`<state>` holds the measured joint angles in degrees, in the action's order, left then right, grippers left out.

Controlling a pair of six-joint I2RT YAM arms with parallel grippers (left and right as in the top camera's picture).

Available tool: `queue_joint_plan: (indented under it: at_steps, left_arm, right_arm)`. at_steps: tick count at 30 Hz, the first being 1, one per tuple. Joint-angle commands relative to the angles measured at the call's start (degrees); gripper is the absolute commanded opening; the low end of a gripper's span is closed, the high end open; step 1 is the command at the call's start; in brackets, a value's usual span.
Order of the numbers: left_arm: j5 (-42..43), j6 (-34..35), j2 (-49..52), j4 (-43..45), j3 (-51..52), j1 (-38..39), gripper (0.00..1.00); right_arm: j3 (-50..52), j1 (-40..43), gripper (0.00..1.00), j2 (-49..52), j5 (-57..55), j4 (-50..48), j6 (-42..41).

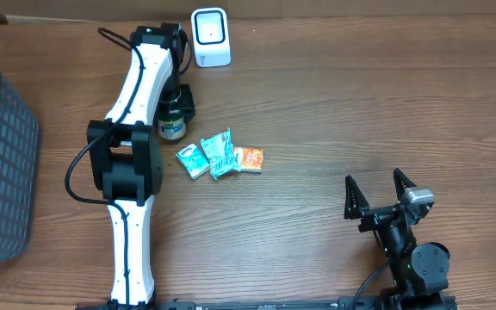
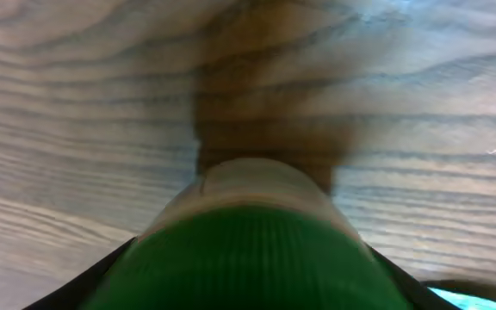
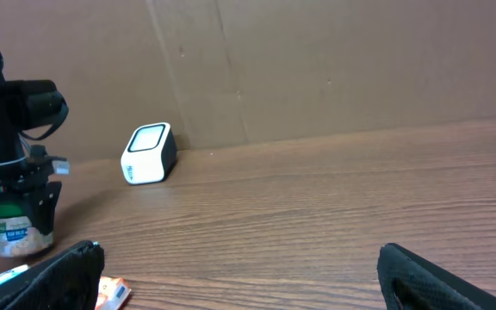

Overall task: Scan the item barcode
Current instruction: 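Carry the green-lidded jar to the scanner and set it on the table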

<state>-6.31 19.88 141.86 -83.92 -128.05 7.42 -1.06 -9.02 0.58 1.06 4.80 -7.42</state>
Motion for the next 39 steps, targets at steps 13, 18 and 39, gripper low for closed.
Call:
queue_joint_plan:
  at_steps: [13, 18, 39]
  left_arm:
    - [2.51, -2.10, -0.46, -3.13, 0.42, -0.15, 1.00]
    - [2.86, -2.08, -3.50, -5.20, -4.39, -0.48, 1.00]
    - [1.44, -0.98, -42.53, -10.51, -12.87, -30.69, 1.00]
  right_arm:
    - [0.61, 0.07, 1.00, -0.42, -0.37, -0.17, 0.22]
    - [0.61, 0.07, 1.00, -0.42, -0.37, -0.17, 0.22]
    - [0.61, 0.07, 1.00, -0.42, -0.37, -0.17, 0.22]
